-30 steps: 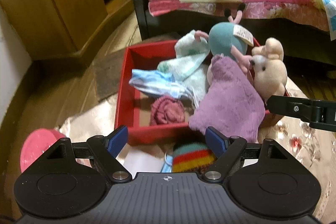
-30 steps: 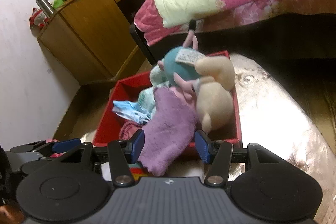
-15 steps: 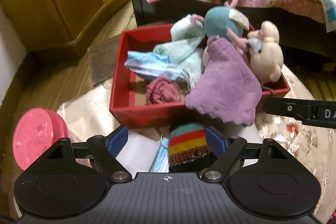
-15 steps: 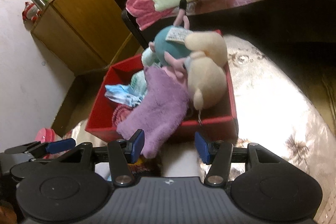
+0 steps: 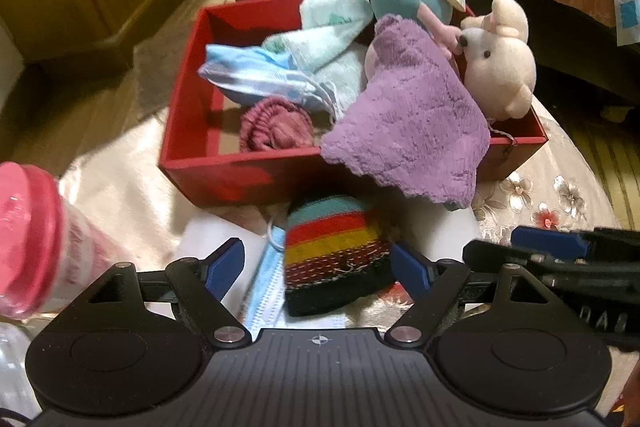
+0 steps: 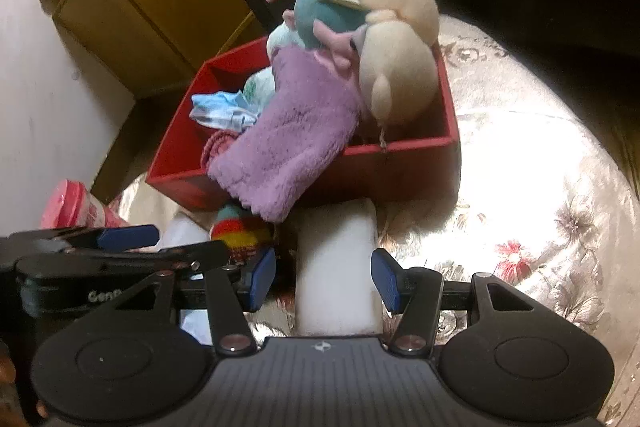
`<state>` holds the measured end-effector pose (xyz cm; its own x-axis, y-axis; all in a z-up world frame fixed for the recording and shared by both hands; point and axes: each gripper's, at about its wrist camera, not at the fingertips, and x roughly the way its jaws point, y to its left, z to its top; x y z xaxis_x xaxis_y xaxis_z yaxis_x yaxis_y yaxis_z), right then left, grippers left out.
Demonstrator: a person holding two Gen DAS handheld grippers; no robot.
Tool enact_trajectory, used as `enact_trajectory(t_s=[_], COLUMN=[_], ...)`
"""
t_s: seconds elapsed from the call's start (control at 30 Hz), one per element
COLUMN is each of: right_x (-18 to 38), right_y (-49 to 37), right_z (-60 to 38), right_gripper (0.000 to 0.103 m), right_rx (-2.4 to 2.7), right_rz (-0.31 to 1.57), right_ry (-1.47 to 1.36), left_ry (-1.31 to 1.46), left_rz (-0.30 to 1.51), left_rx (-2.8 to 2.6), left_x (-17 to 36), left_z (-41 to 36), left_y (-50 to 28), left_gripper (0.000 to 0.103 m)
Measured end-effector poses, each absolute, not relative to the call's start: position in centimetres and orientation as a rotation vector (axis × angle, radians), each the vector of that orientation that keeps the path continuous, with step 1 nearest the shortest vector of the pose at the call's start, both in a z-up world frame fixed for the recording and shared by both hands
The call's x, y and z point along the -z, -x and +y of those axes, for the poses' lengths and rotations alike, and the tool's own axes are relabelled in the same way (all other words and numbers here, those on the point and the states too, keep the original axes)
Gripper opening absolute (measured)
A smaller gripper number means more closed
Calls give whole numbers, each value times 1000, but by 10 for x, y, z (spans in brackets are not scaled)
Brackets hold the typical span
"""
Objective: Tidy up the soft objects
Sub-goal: 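Grasp the striped knit hat with the left tool while the right tool approaches the white sponge, then lift the striped hat with the left tool while the right tool grasps the white sponge block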
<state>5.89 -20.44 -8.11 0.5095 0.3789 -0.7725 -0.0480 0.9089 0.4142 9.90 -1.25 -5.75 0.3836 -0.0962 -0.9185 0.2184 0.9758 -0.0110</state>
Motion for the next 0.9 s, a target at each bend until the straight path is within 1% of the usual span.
enact_trajectory(t_s=[0.27,0.33,0.4,0.43,0.47,0.5,0.53,0.6,0.67,0.7,0.77,0.9], right_x=[90,92,94,94,95,95,96,97,98,99,100,103], right_y=[-59,-58,-58,-58,-58,-58,-58,-59,-60,-61,-62,-65], right_z=[-207,-209,-211,-211,-211,-210,-209,-206,-203,-200,-195,-182], right_gripper=[25,25,25,25,25,25,25,25,25,26,33,34], right_rx=[-256,-256,-257,-259,-263,-266,-270,-279,-284,-288,-291,-297], right_rz=[1041,1047,1050,1049,1050,1052,1054,1059,1065,1067,1068,1072], right_ry=[-331,-332,-328,-324,-318,-312,-306,-293,-281,-275,-264,-225], left_ry=[-157,-170,-180,-180,-178,-176,-162,-133,-131,-126,-104,-58], left_rz=[1197,1222,1244,1249,1245,1244,1249,1254,1249,1244,1231,1201], left_rx=[205,206,206,205,201,201,212,221,223,222,230,242], left_x=[82,93,102,105,106,104,102,97,90,86,76,60], left_z=[-34,-39,-43,-43,-43,-42,-41,-36,-32,-29,-21,-9], left_y=[-112,-116,-118,-118,-118,-118,-118,-117,-115,-114,-111,-104], left_gripper=[77,74,67,66,61,52,47,33,28,27,27,25])
